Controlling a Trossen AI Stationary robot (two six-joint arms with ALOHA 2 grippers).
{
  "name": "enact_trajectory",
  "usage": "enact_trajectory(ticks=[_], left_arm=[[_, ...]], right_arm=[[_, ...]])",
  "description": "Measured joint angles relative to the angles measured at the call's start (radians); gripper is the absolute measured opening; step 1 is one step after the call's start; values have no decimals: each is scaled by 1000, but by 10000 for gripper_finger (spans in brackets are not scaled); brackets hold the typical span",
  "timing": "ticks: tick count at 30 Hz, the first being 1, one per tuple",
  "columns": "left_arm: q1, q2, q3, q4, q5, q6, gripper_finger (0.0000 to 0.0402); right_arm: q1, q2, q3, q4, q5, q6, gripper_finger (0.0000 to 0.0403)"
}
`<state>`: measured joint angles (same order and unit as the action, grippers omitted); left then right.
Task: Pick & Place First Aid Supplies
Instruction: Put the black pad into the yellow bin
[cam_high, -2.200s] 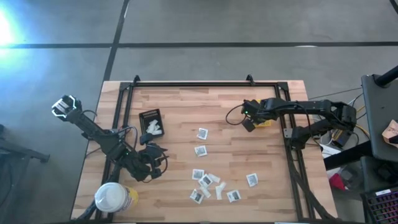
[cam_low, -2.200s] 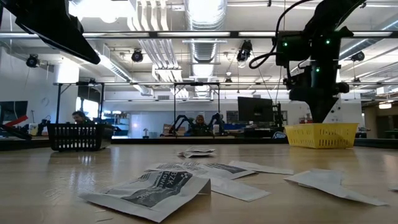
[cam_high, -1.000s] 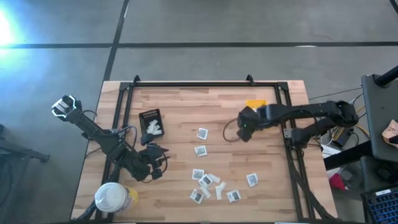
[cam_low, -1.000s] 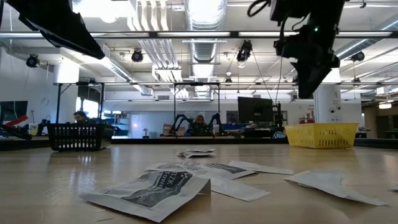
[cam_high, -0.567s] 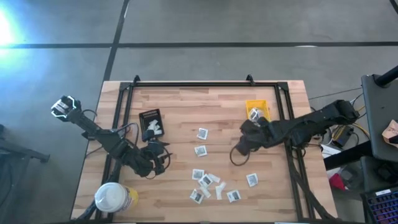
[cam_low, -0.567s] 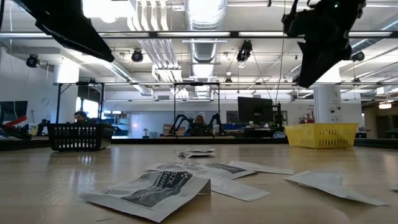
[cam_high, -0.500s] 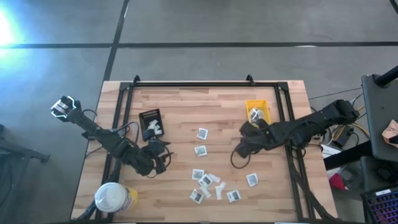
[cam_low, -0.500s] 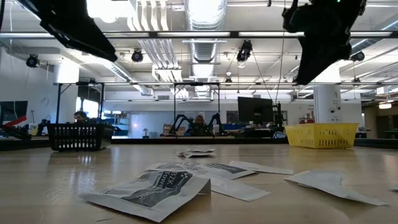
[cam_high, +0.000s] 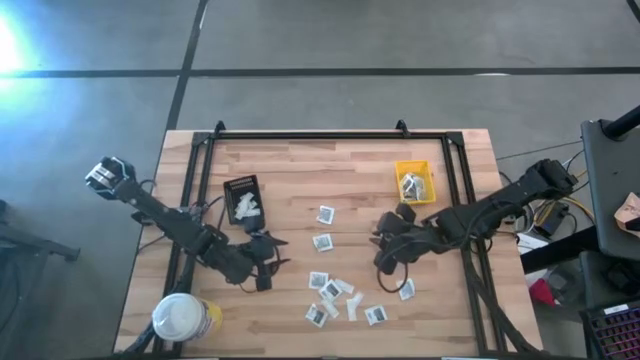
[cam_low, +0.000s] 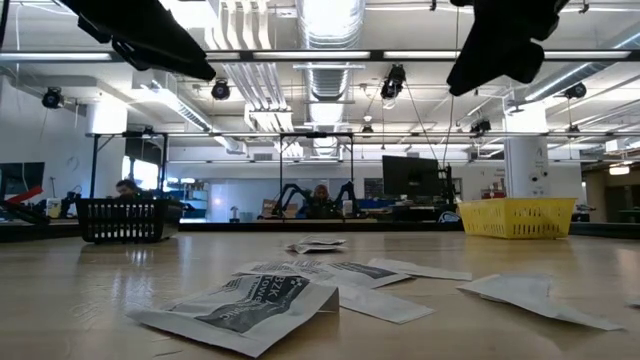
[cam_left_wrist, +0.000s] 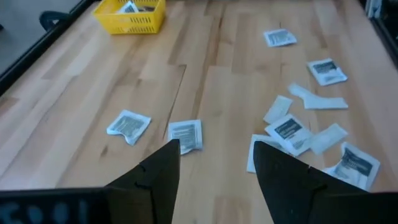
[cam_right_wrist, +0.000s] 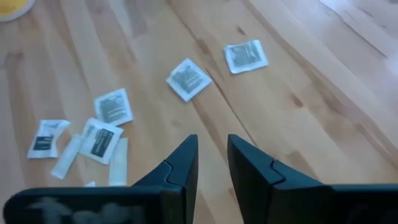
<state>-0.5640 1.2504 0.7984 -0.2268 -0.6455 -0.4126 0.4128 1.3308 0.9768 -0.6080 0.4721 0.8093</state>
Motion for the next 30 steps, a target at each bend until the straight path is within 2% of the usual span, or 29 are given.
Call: enact_trajectory(ticks=[7, 12, 18, 22, 30], left_arm=[[4, 85, 52, 4, 66, 30, 197], [37, 146, 124, -1, 70, 134, 197], [171, 191, 202, -98, 69, 203, 197], [262, 211, 222, -115, 93, 335, 197], [419, 259, 225, -105, 257, 525, 197]], right_arm=[[10, 0, -4, 2, 0, -2, 71], [11, 0, -5, 6, 0, -5, 69], [11, 0, -6, 14, 0, -5, 78], [11, 1, -6, 15, 0, -5, 83], [10, 1, -17, 16, 0, -9, 76]])
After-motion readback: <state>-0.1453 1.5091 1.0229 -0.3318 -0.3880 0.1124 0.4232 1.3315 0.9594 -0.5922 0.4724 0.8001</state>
